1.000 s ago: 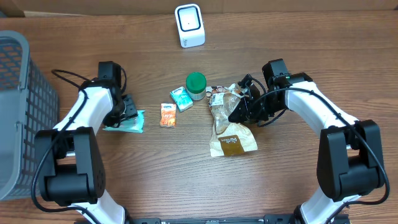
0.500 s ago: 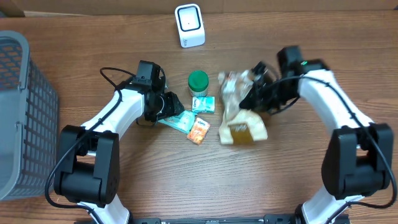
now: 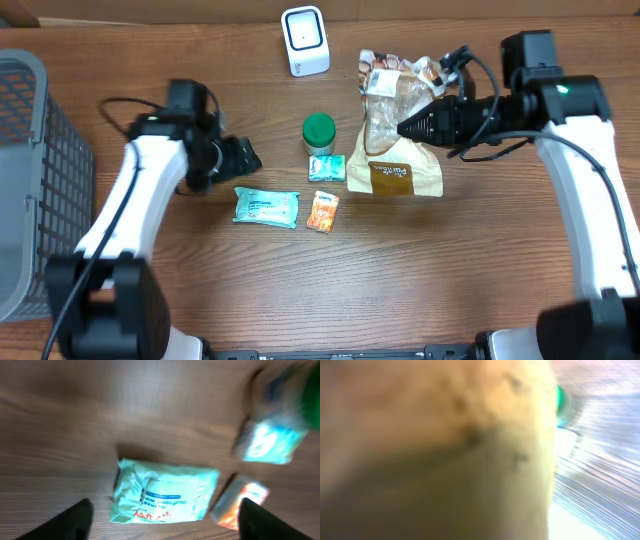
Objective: Scan the item barcode
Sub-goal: 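Lift the mushroom bag with right gripper toward the white scanner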
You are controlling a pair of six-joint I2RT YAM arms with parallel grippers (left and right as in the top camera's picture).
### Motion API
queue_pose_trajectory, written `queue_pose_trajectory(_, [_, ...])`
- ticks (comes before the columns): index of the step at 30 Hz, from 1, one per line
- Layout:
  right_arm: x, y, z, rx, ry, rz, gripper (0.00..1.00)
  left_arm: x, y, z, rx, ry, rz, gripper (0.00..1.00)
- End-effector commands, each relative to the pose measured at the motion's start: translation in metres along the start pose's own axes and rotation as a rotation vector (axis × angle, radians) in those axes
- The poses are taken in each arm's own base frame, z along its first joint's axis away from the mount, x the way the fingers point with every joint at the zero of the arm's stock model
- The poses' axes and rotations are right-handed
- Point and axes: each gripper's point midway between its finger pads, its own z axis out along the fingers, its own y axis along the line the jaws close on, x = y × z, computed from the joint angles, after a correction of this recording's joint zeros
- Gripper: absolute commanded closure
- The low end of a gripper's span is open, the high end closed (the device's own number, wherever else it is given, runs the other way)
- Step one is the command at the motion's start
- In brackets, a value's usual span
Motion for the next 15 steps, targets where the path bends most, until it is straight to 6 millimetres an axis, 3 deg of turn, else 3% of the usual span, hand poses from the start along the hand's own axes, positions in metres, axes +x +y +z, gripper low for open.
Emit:
queue_pose_trajectory(1, [0.000,0.060,-0.030,-0.122,-0.080,-0.131,0.96,-0.019,0.005,-0.047,0.010,-0.128,0.009,0.15])
queue_pose_trajectory(6, [0.013,0.074,-0.037,-0.110,-0.074,-0.141,0.96,-0.029,0.025,-0.116,-0.004,-0.249,0.012,0.10])
queue_pose_trajectory(7, [0.017,0.073,-0.033,-0.105,-0.057,-0.142,0.96,-0.030,0.030,-0.131,-0.020,-0.277,0.075,0.04])
queue_pose_trajectory(15, [0.031,0.085,-0.013,-0.092,0.013,-0.239,0.96,-0.035,0.051,-0.177,-0.106,-0.385,0.278,0.00])
